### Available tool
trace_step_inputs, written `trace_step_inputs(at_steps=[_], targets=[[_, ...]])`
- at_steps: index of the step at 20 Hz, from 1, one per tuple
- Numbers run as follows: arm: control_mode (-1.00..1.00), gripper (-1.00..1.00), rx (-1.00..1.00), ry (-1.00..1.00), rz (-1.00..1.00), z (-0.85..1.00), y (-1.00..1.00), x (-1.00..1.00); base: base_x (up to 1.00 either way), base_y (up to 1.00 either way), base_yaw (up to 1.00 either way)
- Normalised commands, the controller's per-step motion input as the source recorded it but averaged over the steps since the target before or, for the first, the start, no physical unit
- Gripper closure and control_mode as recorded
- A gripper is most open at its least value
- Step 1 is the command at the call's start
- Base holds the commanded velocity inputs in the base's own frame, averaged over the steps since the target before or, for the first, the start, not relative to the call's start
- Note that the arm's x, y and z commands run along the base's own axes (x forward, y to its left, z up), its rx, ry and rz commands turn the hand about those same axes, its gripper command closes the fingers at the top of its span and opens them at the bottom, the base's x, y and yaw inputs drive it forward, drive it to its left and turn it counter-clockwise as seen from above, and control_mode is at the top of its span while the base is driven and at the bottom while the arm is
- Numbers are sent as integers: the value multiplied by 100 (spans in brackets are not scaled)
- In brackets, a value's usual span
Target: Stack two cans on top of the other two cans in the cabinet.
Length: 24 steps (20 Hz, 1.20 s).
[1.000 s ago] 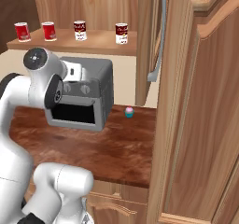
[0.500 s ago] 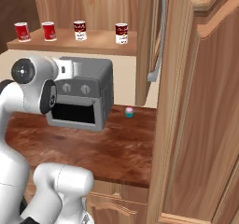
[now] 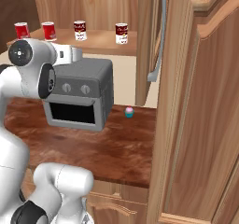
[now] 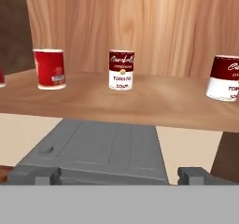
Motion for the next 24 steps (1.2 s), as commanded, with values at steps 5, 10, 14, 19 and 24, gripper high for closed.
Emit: trace_step_inputs(at_steps=[5,10,14,19,24], targets=[[-100,-100,0,0,0,30,3,28,0,0,0],[-100,-100,0,2,0,22,6,42,0,0,0],[-100,-100,0,1,0,9,0,43,0,0,0],[-100,-100,3,4,0,6,0,41,0,0,0],[-100,-100,4,9,2,6,3,31,0,0,0]])
